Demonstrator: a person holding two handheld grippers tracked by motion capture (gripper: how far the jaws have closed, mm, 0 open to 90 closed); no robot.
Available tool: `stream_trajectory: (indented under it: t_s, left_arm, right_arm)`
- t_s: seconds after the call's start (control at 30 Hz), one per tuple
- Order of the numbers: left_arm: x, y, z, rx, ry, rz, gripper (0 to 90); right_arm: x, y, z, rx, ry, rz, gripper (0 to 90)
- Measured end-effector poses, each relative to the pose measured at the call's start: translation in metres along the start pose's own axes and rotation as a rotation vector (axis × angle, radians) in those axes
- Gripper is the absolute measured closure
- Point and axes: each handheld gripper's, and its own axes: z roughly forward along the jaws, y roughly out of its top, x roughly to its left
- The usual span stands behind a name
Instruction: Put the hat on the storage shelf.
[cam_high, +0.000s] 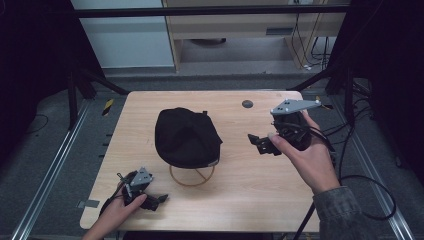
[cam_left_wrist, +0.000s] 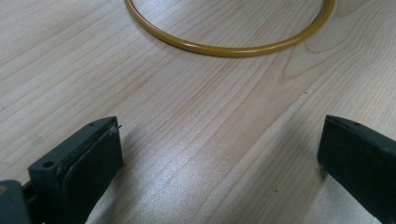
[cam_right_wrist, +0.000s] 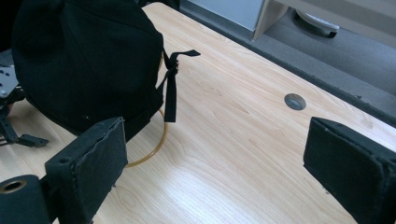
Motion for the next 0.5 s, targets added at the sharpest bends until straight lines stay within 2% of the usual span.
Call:
stream_trajectory:
  t_s: [0.5]
  left_arm:
    - [0.000,0.000,0.000,0.003,-0.001,0.002,0.0]
  right_arm:
    - [-0.009,-0.032,-0.003,-0.009,-0.038,0.040,7.4]
